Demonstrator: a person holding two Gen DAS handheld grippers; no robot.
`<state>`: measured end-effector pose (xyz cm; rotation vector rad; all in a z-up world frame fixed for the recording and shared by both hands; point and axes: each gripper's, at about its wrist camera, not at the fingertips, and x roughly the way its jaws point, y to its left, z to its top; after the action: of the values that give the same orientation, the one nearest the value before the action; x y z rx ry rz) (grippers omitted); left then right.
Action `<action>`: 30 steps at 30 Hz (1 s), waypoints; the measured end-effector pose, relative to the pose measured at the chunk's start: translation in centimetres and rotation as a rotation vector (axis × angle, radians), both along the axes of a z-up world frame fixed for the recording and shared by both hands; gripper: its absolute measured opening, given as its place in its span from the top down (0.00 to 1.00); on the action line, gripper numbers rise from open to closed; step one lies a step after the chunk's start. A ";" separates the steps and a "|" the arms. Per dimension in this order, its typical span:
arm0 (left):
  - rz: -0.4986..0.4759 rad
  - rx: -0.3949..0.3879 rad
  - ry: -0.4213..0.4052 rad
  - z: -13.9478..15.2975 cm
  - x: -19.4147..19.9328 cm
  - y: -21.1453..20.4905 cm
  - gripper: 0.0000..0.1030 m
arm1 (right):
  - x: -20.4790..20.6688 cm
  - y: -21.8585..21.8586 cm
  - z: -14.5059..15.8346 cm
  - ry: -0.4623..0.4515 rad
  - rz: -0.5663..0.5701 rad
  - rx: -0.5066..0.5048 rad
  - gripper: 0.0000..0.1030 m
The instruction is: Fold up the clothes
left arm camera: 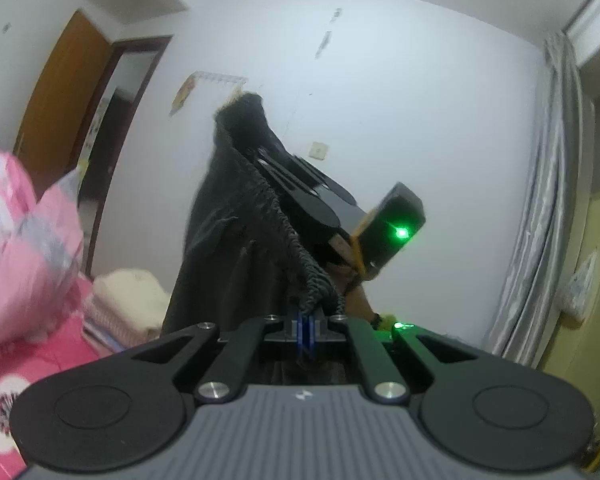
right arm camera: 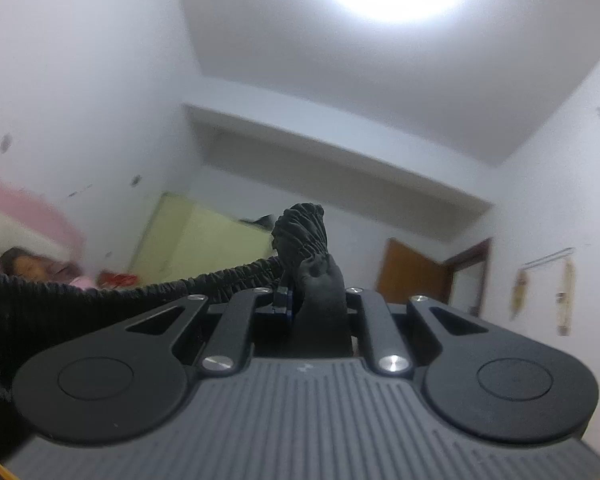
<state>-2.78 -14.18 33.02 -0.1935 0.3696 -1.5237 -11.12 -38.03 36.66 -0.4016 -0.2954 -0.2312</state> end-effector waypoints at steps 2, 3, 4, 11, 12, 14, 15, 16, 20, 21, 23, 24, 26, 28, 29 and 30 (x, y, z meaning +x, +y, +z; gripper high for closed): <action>0.035 0.008 0.028 -1.2 1.3 1.0 0.97 | 3.6 1.1 -1.1 0.045 0.048 -0.019 0.89; 0.062 0.010 0.047 -2.1 2.1 1.8 0.97 | 5.5 1.8 -1.8 0.070 0.073 -0.028 0.89; 0.088 0.010 0.068 -2.9 3.0 2.7 0.97 | 7.3 2.5 -2.5 0.096 0.098 -0.037 0.89; 0.402 0.032 0.351 -15.1 11.0 13.4 0.97 | 21.8 12.4 -11.8 0.343 0.344 -0.068 0.89; 0.445 0.028 0.394 -17.1 11.9 15.5 0.97 | 23.9 14.3 -13.5 0.389 0.389 -0.066 0.89; 0.552 0.038 0.471 -21.7 13.4 19.6 0.97 | 28.1 18.1 -17.1 0.485 0.483 -0.055 0.89; 0.616 0.046 0.502 -24.0 14.0 21.7 0.97 | 30.1 20.2 -19.1 0.535 0.523 -0.055 0.89; 0.673 0.051 0.539 -26.2 14.6 23.5 0.97 | 32.0 22.3 -21.2 0.585 0.559 -0.058 0.89; 0.869 0.085 0.631 -33.4 16.1 30.8 0.97 | 38.1 30.6 -30.0 0.782 0.647 -0.109 0.89; 0.904 0.096 0.643 -34.7 16.2 32.5 0.97 | 39.3 32.4 -32.1 0.830 0.662 -0.128 0.90; 0.951 0.106 0.674 -37.0 16.1 35.4 0.97 | 40.5 35.1 -34.8 0.894 0.689 -0.156 0.90; 0.967 0.107 0.687 -38.0 15.7 36.6 0.97 | 41.0 36.5 -36.0 0.923 0.702 -0.169 0.90; 0.983 0.111 0.715 -39.2 15.2 38.6 0.97 | 42.5 38.9 -38.5 0.978 0.730 -0.176 0.89; 0.998 0.139 0.730 -40.6 15.4 39.6 0.95 | 43.6 40.0 -39.7 1.041 0.729 -0.142 0.86; 1.021 0.171 0.728 -41.1 15.5 40.0 0.94 | 44.2 40.3 -40.1 1.079 0.714 -0.126 0.80; 1.050 0.203 0.731 -41.7 15.5 40.5 0.87 | 44.7 40.6 -40.6 1.118 0.698 -0.110 0.76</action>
<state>12.70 26.36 -8.64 -0.6687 0.8318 -0.3303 33.61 2.58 -3.96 -0.4565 0.6592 0.6966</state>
